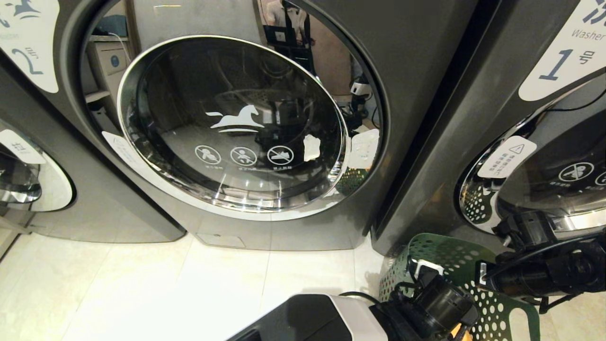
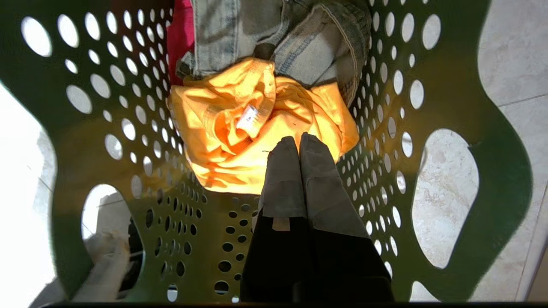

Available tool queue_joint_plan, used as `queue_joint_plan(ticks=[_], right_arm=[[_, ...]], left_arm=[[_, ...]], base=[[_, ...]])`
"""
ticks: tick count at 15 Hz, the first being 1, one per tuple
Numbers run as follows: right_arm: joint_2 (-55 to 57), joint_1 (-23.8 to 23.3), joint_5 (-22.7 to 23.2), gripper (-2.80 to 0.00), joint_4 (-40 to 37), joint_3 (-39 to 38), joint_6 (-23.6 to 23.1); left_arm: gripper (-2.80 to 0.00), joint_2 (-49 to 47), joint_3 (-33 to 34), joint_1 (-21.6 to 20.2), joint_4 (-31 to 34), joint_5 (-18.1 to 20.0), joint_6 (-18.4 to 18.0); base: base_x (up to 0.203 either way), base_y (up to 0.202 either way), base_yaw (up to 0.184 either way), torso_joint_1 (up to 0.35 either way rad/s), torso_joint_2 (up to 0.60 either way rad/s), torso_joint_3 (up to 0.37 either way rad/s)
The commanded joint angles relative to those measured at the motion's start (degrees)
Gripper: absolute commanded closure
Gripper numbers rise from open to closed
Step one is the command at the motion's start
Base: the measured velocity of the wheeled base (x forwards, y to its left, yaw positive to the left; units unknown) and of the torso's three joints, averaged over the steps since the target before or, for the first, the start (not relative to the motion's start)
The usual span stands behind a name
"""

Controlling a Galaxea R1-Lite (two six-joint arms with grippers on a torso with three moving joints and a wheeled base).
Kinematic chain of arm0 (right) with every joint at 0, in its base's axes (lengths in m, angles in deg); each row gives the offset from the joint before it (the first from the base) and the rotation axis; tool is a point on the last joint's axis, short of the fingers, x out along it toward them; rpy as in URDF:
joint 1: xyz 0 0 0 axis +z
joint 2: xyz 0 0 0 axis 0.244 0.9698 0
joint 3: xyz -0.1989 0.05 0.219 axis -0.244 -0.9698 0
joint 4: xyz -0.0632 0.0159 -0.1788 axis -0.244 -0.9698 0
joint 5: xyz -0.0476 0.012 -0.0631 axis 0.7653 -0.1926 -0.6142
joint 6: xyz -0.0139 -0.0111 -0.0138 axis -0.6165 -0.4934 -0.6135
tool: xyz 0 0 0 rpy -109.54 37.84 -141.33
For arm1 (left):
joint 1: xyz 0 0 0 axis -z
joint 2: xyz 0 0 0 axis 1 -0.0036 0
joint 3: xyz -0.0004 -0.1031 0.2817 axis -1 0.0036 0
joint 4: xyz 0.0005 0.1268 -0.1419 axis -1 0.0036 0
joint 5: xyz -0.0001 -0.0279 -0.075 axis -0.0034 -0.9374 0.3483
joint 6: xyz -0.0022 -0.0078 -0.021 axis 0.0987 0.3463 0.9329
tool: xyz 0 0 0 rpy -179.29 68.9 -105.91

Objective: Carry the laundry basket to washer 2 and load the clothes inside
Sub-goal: Pick up the clothes basket and put it beside the washing machine

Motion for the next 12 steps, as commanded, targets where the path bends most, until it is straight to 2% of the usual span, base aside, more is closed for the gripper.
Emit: queue_joint_plan(ticks=[1,6,12], right_arm=[[-0.29,-0.02,-0.04,0.00,0.16,-0.27,0.12],[-0.47,0.01,-0.04,0.00,0.55,-0.58,0.21],[-0.75,0.02,-0.04,0.00,0.86,-1.15,0.21]], left_arm=[[0.00,-0.29,0.08,0.03,0.27,-0.42,0.12],[0.00,-0.38,0.26,-0.06,0.36,-2.49,0.12],[0.00,0.68,0.18,0.12,1.74,-2.53,-0.14]], base=[[0.000,0.000,0.000,0.000,0.00,0.000],[0.000,0.000,0.000,0.000,0.00,0.000],[0.000,0.000,0.000,0.000,0.00,0.000]])
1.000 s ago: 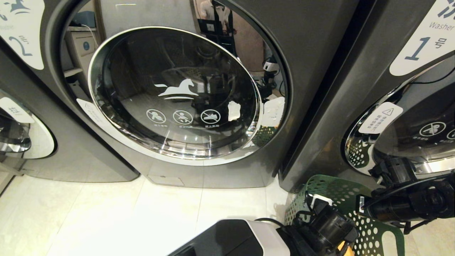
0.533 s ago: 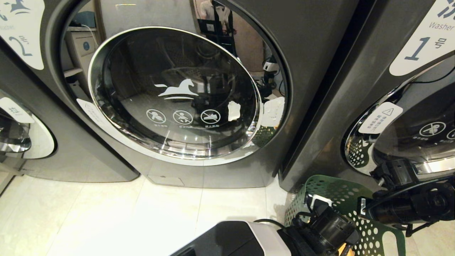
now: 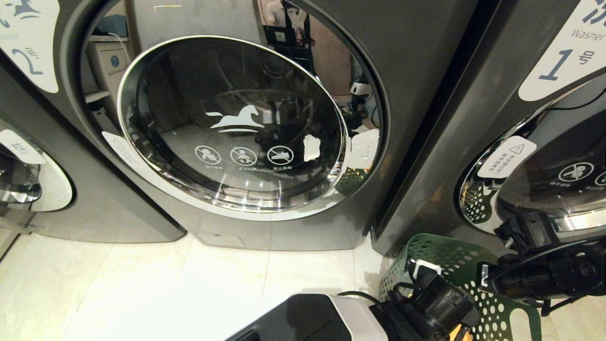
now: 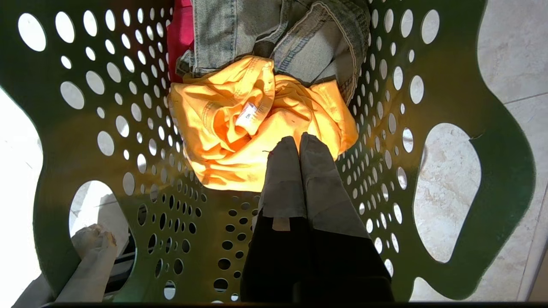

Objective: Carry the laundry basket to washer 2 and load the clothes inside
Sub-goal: Pick up the clothes basket and put it beside the washing machine

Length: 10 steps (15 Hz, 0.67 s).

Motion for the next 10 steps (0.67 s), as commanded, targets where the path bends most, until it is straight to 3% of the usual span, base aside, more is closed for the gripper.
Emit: queue_joint_plan(ticks=[1,10], right_arm=[[-0.02,-0.03,-0.01,0.00,0.12,-0.03,0.13],[-0.02,-0.03,-0.10,0.00,0.12,-0.29,0.13]], left_arm=[[0.00,0.41,-0.05,0.02,0.10,-0.14,0.13],[0.00,1.20,-0.23,0.46,1.06,-0.14,0.04]], base=[[0.000,0.000,0.000,0.000,0.00,0.000],[0.000,0.000,0.000,0.000,0.00,0.000]])
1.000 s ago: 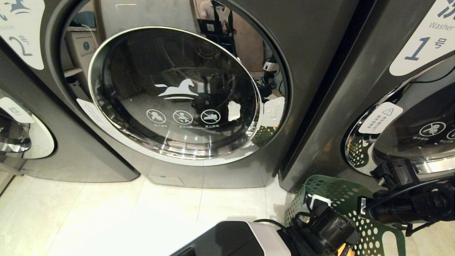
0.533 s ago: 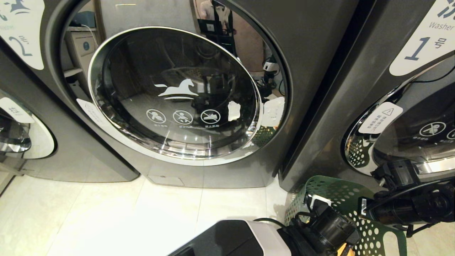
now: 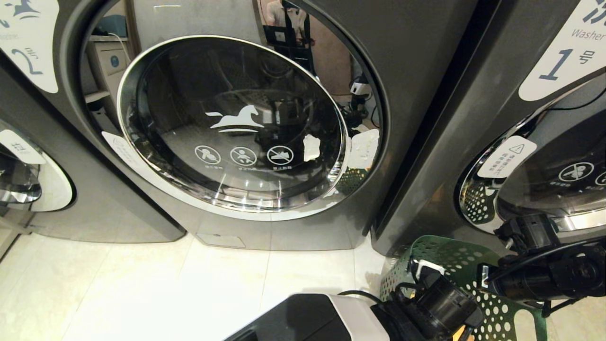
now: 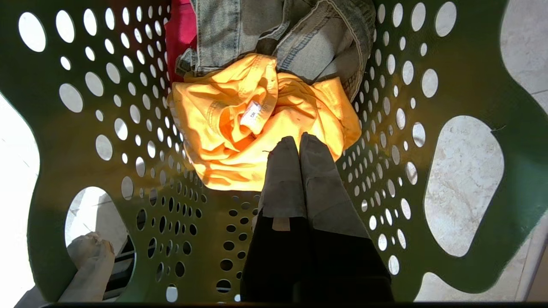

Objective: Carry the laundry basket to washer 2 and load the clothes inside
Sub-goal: Pick up the clothes basket and put it beside the washing machine

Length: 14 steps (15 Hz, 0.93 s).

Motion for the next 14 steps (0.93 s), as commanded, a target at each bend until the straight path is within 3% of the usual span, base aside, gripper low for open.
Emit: queue_joint_plan(ticks=[1,7,8,9,10,14], right_arm=[[-0.02,-0.01,-0.02,0.00,0.09,0.04,0.37],[0.06,0.06,-0.10,0.00,0.01,0.10,-0.13],[0.15,0.06,-0.06,-2.80,0.01,0.24,-0.06],[0.15,0.06,0.16,-2.80,0.01,0.69,0.47],[0.15,0.06,0.16,-2.80,0.01,0.63,0.34],[0.33,0.06,0.16,-2.80,0.01,0.63,0.52]], left_arm=[[0.00,0.34,-0.03,-0.01,-0.09,-0.15,0.13],[0.00,0.45,-0.03,-0.01,0.62,-0.15,0.21],[0.00,0.28,-0.03,-0.01,0.56,-0.15,0.21],[0.00,0.15,-0.03,-0.05,0.58,-0.15,0.21],[-2.80,0.14,-0.03,-0.02,0.53,-0.11,0.25],[-2.80,0.38,-0.03,-0.30,0.38,0.03,0.39]], base=[[0.000,0.000,0.000,0.000,0.00,0.000],[0.000,0.000,0.000,0.000,0.00,0.000],[0.000,0.000,0.000,0.000,0.00,0.000],[0.000,0.000,0.000,0.000,0.00,0.000],[0.000,0.000,0.000,0.000,0.00,0.000],[0.000,0.000,0.000,0.000,0.00,0.000]])
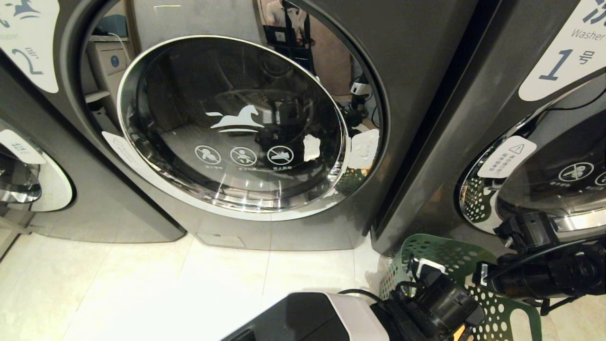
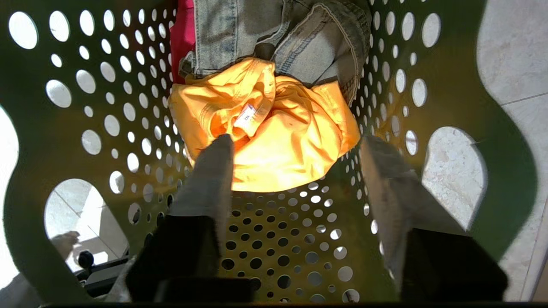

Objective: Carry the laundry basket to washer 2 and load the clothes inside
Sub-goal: Pick up the clothes basket and put it beside the washing machine

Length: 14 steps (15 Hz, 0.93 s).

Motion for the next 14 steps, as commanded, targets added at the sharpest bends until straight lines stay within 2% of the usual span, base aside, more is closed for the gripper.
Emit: queue_joint_plan(ticks=[1,3,7,10,13,14], right_arm=[[0.01,0.00,-0.01,-2.80,0.04,-0.07,-0.03],[-1.68,-0.08,-0.33,-2.80,-0.48,-0.44,-0.33],[-12.85,-0.09,-0.73,-2.80,-6.27,-1.10,-0.18],[-21.92,-0.14,-4.58,-2.80,-14.43,-3.33,-0.27],[-26.51,-0.22,-7.71,-2.80,-16.58,-10.29,0.13],[-27.12,-0.61,-8.14,-2.80,-16.60,-11.81,0.17]], left_arm=[[-2.80,0.22,0.02,-0.21,0.25,-0.22,0.17],[-2.80,1.26,0.11,-0.61,1.54,-0.37,0.11],[-2.80,6.20,1.48,-2.19,3.99,-2.45,1.18],[-2.80,12.13,6.18,-2.86,3.95,-2.75,2.33],[-2.80,18.66,13.29,-3.27,3.81,-2.84,4.50],[0.00,21.05,16.03,-3.38,3.67,-2.85,4.66]], base=[[0.000,0.000,0.000,0.000,0.00,0.000],[0.000,0.000,0.000,0.000,0.00,0.000],[0.000,0.000,0.000,0.000,0.00,0.000],[0.000,0.000,0.000,0.000,0.00,0.000],[0.000,0.000,0.000,0.000,0.00,0.000],[0.000,0.000,0.000,0.000,0.00,0.000]])
